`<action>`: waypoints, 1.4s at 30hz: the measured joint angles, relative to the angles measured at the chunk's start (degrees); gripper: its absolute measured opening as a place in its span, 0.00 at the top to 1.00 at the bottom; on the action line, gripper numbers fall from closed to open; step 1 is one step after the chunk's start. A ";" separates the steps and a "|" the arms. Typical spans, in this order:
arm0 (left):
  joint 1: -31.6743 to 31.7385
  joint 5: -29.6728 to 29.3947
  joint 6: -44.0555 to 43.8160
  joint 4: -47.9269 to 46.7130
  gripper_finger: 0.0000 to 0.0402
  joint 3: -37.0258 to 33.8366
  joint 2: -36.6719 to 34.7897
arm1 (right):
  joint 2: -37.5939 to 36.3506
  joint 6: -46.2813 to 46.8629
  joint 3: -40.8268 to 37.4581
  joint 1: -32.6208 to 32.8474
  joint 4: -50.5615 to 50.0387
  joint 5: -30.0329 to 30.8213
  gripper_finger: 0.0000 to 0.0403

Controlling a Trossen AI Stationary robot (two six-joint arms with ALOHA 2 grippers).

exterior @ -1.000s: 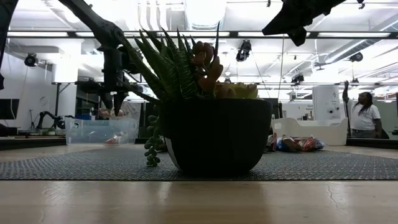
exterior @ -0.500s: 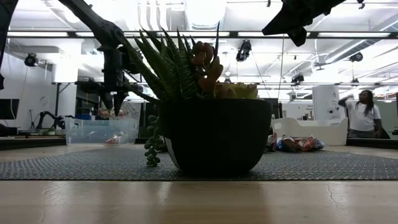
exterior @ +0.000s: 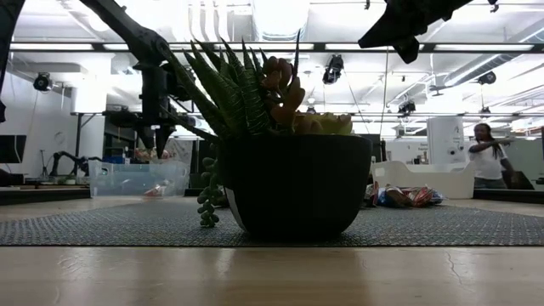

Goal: Pick and place Granola Bars by type
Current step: Put the red granola bar into the transparent bin

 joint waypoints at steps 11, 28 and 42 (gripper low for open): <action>-0.02 -1.47 -0.70 0.36 0.86 0.02 0.02 | 0.01 1.06 0.00 0.00 0.00 -0.02 0.98; -0.02 -0.88 0.42 1.07 0.86 0.02 0.02 | 0.00 0.95 0.00 0.00 -0.02 -0.04 0.98; -0.02 -0.85 1.33 1.05 0.72 0.02 0.02 | 0.00 1.00 0.00 0.00 -0.02 -0.04 0.98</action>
